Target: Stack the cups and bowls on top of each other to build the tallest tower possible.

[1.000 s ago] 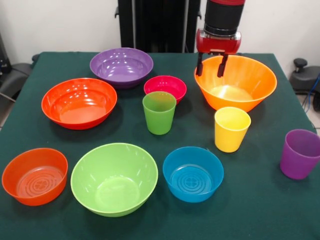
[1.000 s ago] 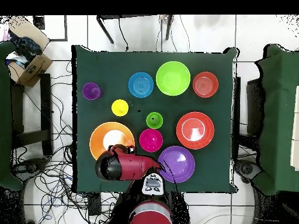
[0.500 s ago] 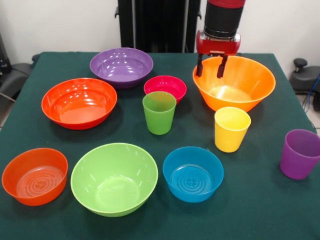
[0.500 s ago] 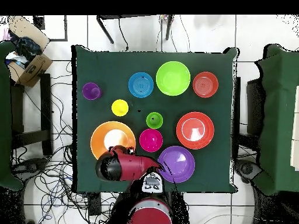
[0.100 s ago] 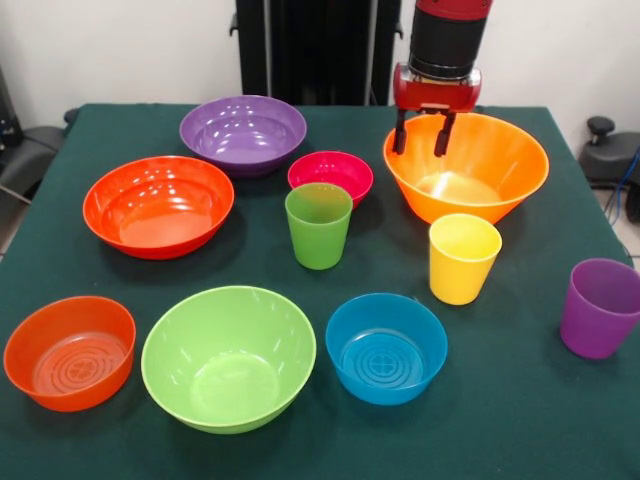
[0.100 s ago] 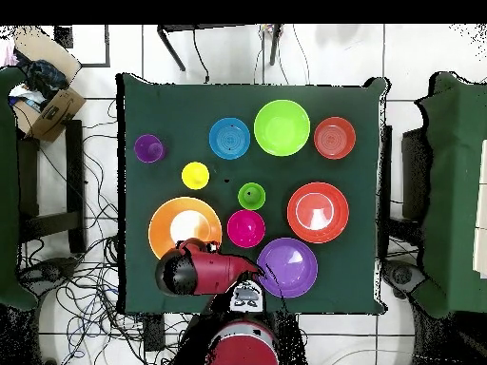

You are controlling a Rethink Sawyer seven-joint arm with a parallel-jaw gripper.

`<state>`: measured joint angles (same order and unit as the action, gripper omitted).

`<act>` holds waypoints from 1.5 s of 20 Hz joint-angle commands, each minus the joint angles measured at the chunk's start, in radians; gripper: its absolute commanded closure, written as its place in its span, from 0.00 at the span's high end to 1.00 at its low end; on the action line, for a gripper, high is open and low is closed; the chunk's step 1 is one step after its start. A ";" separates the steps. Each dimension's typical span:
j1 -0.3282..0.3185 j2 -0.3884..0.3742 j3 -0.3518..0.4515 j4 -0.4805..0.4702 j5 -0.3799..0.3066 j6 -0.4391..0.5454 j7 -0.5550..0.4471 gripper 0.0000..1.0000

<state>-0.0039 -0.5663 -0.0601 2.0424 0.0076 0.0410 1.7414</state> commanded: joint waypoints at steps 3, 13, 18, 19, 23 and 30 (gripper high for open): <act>0.023 0.024 0.044 -0.047 0.024 -0.026 0.177 1.00; 0.039 0.048 0.038 -0.055 0.027 -0.049 0.184 1.00; 0.042 0.051 0.037 -0.048 0.025 -0.062 0.188 1.00; 0.043 0.051 0.038 -0.047 0.024 -0.063 0.189 1.00; 0.035 0.035 0.045 -0.037 0.022 -0.051 0.186 1.00; 0.001 -0.073 0.066 -0.012 0.024 0.047 0.165 1.00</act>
<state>0.0135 -0.5728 -0.0675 2.0427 0.0075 0.0410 1.7416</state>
